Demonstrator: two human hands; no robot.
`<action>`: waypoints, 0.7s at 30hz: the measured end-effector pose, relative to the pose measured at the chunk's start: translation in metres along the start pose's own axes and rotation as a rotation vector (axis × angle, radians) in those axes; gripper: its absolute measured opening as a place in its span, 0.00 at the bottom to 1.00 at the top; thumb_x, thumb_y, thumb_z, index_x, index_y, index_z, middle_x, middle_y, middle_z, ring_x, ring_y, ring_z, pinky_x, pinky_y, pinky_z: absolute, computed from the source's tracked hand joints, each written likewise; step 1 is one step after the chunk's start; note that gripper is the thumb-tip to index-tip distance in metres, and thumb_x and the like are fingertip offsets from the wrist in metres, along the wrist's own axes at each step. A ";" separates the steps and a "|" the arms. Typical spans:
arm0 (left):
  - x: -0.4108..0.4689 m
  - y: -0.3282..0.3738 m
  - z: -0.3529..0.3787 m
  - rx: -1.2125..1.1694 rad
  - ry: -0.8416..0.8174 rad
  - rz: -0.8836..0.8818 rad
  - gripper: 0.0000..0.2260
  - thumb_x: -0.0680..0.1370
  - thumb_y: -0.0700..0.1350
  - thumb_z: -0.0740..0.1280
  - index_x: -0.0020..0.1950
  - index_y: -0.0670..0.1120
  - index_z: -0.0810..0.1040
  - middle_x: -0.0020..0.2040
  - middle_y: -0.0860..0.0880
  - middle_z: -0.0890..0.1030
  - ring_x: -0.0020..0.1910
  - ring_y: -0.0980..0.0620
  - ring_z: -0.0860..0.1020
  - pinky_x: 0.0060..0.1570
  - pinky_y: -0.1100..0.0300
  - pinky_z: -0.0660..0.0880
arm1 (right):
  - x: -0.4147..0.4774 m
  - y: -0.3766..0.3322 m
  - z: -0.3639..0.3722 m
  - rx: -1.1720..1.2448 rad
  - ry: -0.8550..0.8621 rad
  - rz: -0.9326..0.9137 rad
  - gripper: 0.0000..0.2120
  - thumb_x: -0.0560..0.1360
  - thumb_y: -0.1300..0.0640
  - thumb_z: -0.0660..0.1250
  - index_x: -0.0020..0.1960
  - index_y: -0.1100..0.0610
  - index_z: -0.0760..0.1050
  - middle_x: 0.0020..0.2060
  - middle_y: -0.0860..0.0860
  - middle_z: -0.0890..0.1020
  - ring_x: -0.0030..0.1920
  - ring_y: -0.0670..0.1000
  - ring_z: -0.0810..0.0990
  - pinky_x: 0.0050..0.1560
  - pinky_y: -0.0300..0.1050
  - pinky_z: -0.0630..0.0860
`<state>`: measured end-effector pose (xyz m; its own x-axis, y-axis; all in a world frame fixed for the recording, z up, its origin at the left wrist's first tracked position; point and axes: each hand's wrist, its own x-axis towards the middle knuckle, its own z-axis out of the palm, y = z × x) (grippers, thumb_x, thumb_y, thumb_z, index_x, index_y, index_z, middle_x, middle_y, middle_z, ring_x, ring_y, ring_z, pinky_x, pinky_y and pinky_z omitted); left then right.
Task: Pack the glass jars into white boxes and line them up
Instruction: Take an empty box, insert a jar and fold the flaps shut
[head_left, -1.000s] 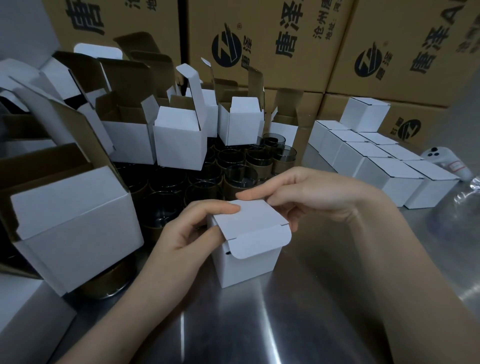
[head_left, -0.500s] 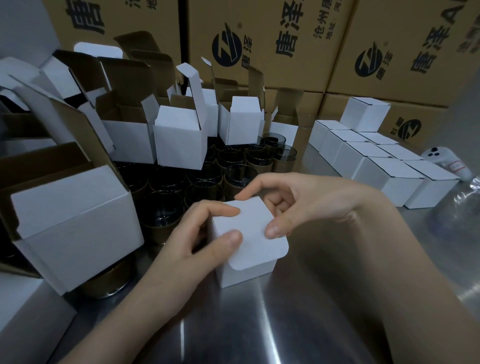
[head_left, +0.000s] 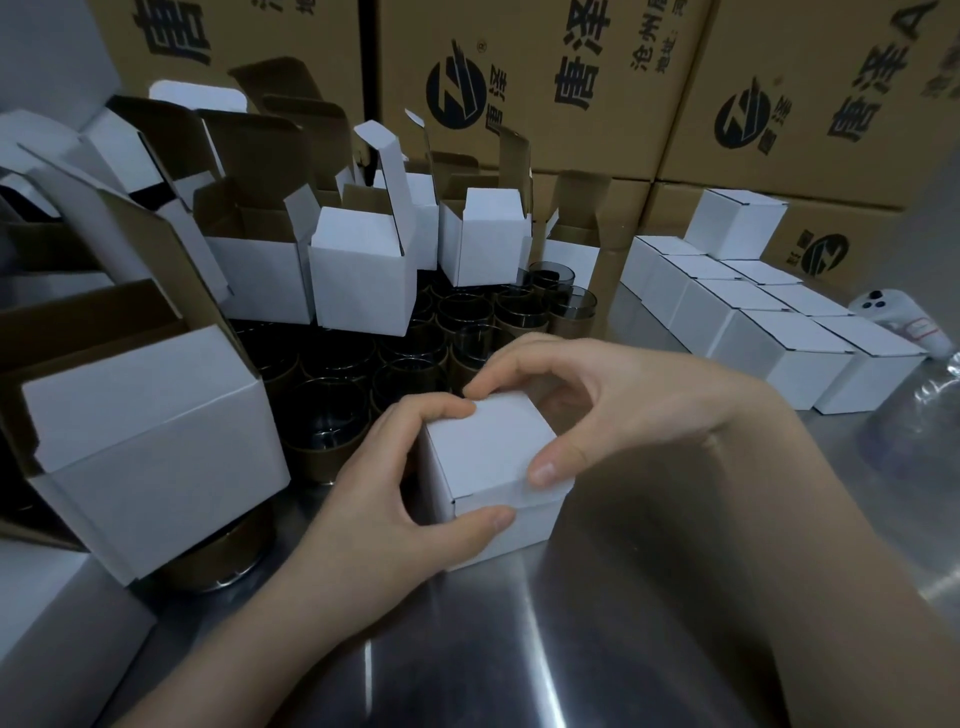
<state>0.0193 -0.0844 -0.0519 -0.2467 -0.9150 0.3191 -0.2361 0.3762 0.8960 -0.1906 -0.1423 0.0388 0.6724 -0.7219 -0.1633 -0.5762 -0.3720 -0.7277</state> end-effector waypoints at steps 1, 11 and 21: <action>0.000 0.000 0.000 0.004 0.001 0.004 0.28 0.62 0.59 0.75 0.59 0.64 0.71 0.61 0.56 0.77 0.63 0.53 0.76 0.62 0.47 0.75 | 0.000 -0.002 0.003 0.020 -0.027 -0.023 0.35 0.63 0.52 0.78 0.67 0.47 0.71 0.62 0.44 0.73 0.64 0.44 0.74 0.64 0.50 0.75; -0.001 -0.003 0.000 -0.008 0.004 0.036 0.24 0.64 0.60 0.75 0.57 0.61 0.72 0.59 0.55 0.78 0.62 0.51 0.77 0.59 0.46 0.76 | 0.001 -0.007 0.007 -0.059 -0.026 -0.112 0.30 0.69 0.62 0.77 0.68 0.51 0.71 0.60 0.43 0.76 0.62 0.43 0.74 0.62 0.47 0.75; -0.001 -0.005 0.000 -0.073 -0.003 0.033 0.21 0.68 0.63 0.72 0.58 0.60 0.72 0.55 0.54 0.79 0.58 0.50 0.78 0.51 0.57 0.74 | -0.001 -0.006 0.007 0.042 0.015 -0.136 0.27 0.69 0.62 0.76 0.66 0.55 0.74 0.59 0.48 0.79 0.61 0.48 0.78 0.62 0.56 0.76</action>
<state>0.0206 -0.0854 -0.0562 -0.2558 -0.9019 0.3481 -0.1584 0.3943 0.9052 -0.1841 -0.1350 0.0387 0.7353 -0.6757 -0.0516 -0.4606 -0.4425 -0.7694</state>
